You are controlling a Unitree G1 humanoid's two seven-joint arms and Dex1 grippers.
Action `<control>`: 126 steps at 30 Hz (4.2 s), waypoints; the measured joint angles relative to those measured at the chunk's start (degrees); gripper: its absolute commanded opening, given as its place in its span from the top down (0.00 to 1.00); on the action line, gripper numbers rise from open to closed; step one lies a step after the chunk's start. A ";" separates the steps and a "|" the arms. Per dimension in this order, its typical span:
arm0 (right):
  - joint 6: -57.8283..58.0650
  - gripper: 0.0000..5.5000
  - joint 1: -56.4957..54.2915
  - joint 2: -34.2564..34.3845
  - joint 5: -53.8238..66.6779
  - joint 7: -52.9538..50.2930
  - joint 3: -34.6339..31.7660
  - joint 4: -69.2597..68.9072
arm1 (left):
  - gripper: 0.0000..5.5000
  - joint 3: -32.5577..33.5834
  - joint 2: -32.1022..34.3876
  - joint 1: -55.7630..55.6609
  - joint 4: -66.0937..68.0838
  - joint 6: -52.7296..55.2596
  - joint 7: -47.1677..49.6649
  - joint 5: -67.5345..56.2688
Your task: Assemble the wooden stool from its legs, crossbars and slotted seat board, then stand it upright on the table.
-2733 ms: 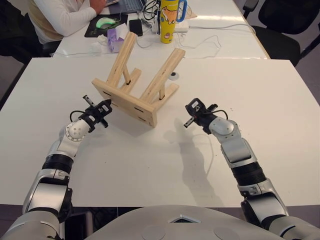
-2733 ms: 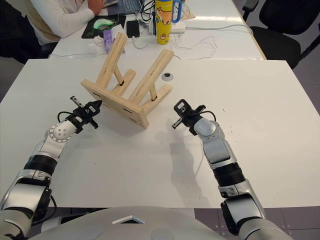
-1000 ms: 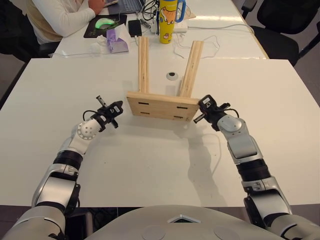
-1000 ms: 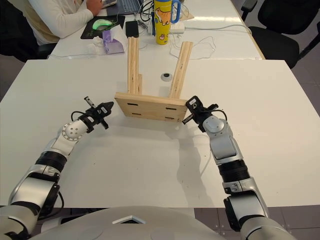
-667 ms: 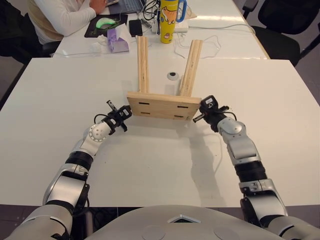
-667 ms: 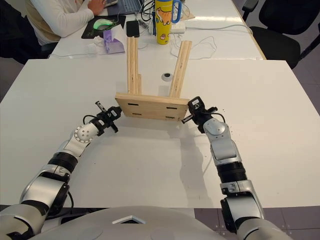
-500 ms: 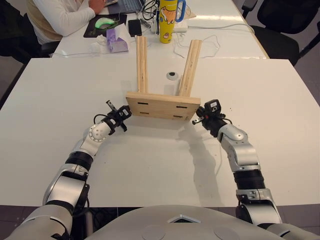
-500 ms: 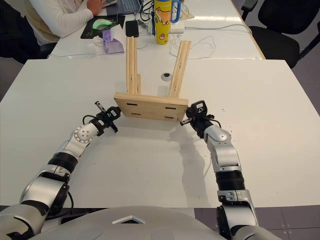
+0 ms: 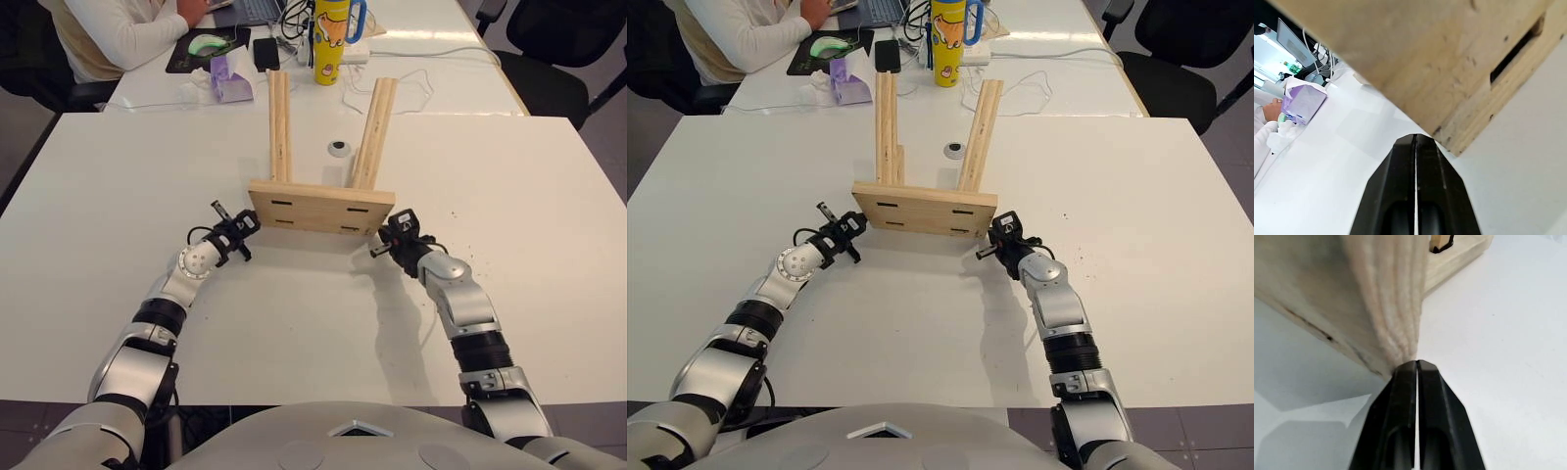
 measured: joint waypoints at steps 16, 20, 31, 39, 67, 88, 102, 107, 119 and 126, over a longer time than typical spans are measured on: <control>2.31 1.00 0.90 -0.15 2.01 0.26 -3.09 -14.22 | 1.00 3.97 1.16 3.81 -21.99 9.91 -1.19 -2.84; 4.76 1.00 -0.97 0.00 3.48 0.05 -4.92 -18.43 | 1.00 5.54 1.48 3.74 -33.84 14.04 -1.92 -4.40; 6.67 1.00 -17.06 3.12 9.71 -2.42 -7.02 -24.40 | 1.00 5.73 -1.35 -1.20 -50.65 20.83 -4.56 -6.58; 6.32 1.00 -11.47 1.97 7.25 -3.09 -4.60 -21.50 | 1.00 8.36 4.67 -1.55 -34.24 21.38 3.58 1.37; 9.01 1.00 -10.12 3.06 9.03 -3.39 -1.66 -25.37 | 0.81 14.74 6.26 -24.27 20.68 8.13 5.24 -8.71; 9.01 1.00 -8.91 3.96 9.14 -4.47 -2.19 -25.62 | 0.76 11.19 -3.69 -20.82 10.63 5.81 -2.85 -13.50; 7.77 1.00 -10.87 3.50 9.04 -5.22 -4.90 -22.64 | 0.76 4.75 -16.16 0.66 -29.35 27.06 -6.61 -18.10; 6.55 1.00 -13.23 2.31 4.90 -9.62 -5.79 -17.47 | 0.76 10.68 -12.73 0.77 -34.78 29.17 -2.67 -18.64; -0.41 1.00 -32.45 -1.25 -2.43 -11.12 -4.50 23.52 | 0.76 14.97 -7.20 -16.87 0.02 21.27 7.42 -12.80; -6.92 1.00 -37.00 -2.27 -5.74 -13.63 -3.96 41.91 | 0.76 11.82 -7.10 -26.06 20.20 14.36 9.14 -8.54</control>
